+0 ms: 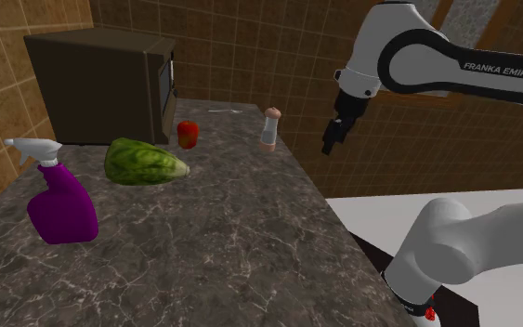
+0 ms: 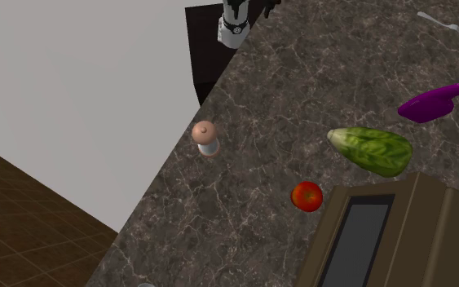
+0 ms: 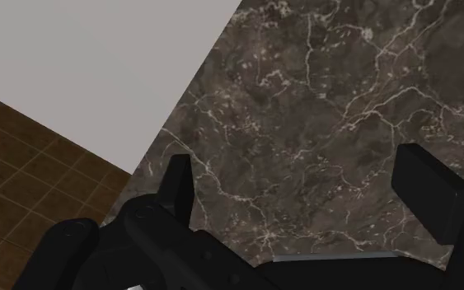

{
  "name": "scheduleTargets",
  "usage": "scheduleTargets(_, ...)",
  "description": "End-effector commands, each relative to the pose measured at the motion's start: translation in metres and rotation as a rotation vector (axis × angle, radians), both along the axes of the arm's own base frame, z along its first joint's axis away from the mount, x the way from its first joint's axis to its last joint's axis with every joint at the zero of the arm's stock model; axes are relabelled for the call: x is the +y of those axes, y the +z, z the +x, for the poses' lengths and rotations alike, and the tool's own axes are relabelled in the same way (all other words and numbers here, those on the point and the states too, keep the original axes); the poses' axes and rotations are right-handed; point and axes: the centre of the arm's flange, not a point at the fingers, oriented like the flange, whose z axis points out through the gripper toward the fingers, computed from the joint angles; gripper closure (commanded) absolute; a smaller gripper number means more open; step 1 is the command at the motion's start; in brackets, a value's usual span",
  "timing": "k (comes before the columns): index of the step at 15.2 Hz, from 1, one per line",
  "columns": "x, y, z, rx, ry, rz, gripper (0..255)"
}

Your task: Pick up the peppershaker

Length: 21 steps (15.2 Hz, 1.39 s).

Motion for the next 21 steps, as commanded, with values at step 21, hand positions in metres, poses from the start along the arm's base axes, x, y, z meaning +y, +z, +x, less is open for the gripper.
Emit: scheduleTargets(21, -0.160, 0.007, 0.238, 0.082, 0.059, 0.150, 0)
